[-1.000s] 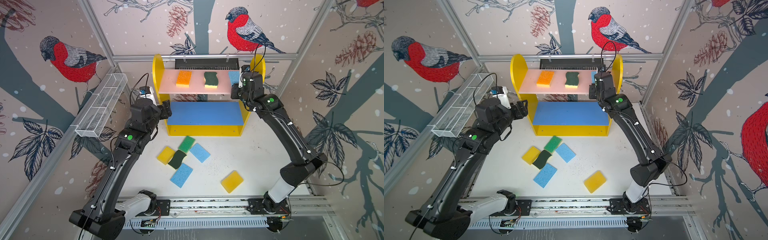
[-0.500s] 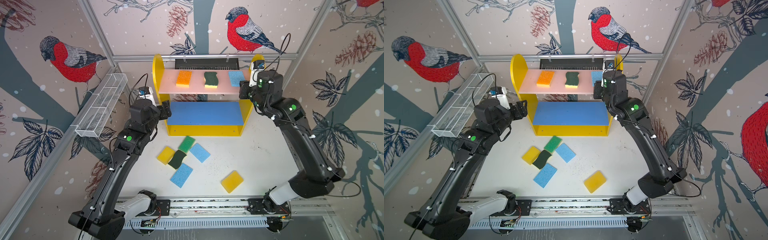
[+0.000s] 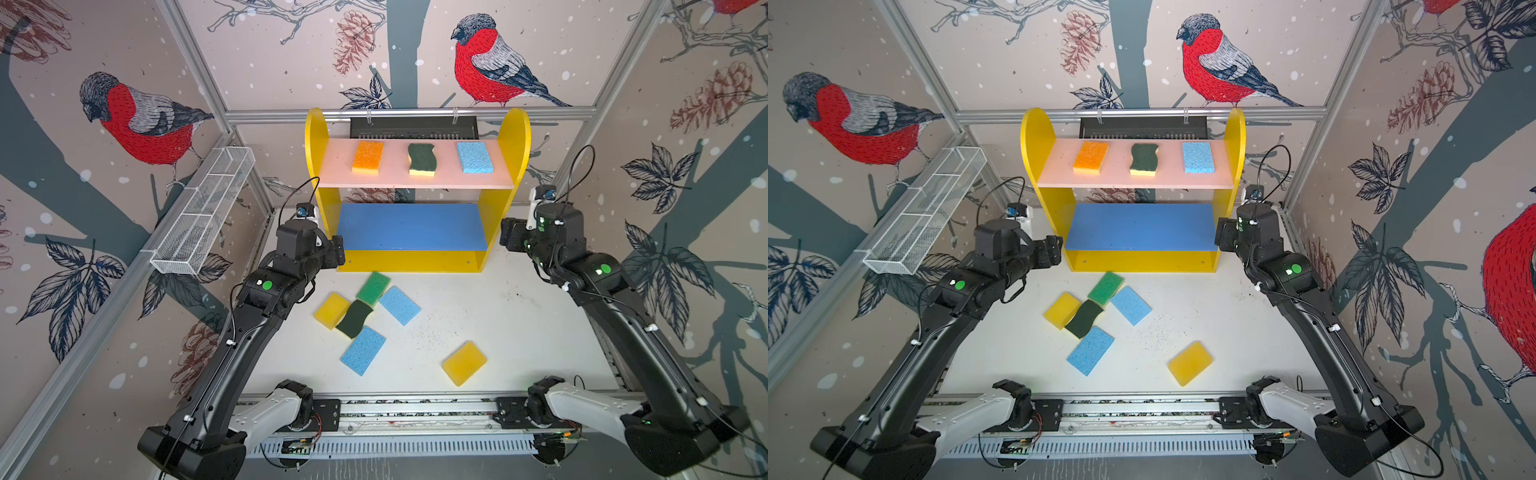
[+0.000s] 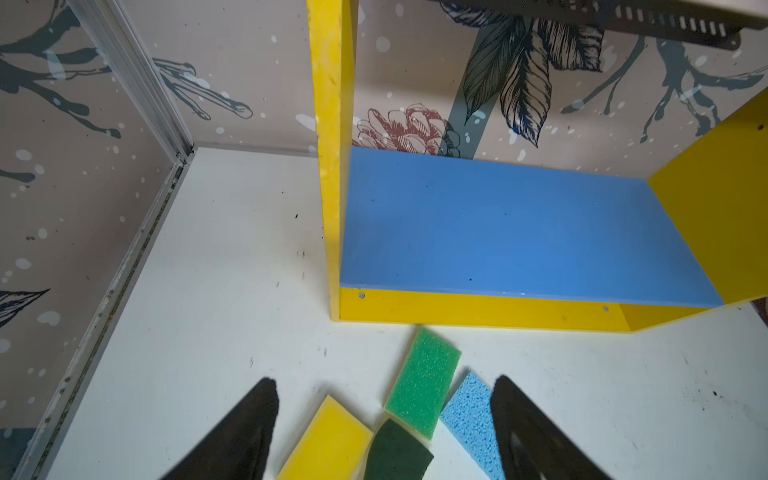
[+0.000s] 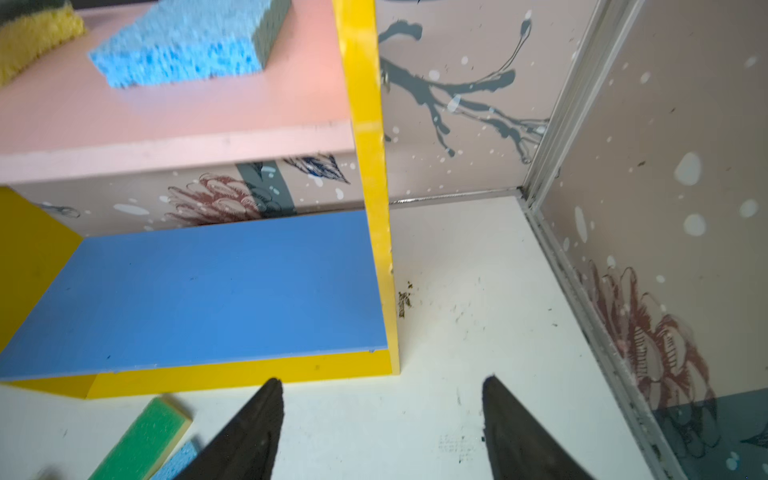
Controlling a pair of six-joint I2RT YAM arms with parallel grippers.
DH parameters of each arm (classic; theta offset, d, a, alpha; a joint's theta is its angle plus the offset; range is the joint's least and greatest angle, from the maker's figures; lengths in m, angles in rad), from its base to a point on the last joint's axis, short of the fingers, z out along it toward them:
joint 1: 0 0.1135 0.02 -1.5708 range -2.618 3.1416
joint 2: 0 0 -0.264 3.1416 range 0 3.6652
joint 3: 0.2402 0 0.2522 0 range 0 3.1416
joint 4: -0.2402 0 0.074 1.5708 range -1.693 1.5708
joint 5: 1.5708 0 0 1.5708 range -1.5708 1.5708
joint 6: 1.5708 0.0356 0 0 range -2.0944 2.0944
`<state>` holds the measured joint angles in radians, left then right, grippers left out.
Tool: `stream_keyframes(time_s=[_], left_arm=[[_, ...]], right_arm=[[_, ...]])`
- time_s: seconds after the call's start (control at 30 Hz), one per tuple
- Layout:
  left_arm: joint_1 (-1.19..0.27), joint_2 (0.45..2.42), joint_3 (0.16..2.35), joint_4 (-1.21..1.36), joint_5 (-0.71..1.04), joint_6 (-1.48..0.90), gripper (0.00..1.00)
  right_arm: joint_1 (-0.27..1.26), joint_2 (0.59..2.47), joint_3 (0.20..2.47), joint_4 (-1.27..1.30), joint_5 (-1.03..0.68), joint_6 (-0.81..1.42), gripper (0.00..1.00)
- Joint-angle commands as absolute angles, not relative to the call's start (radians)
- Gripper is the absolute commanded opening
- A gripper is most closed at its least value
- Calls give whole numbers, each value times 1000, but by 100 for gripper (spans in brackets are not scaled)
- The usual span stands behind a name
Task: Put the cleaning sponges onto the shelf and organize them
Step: 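Lower both grippers toward the sponges on the table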
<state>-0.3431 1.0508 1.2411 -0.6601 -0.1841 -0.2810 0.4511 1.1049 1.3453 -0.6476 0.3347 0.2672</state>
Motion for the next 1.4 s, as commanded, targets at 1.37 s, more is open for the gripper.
stream_keyframes(time_s=[1.37], left_arm=[[-228,1114,650,-548,-224,-694,83]], right_arm=[[406,977,841,-416,73,422,96]])
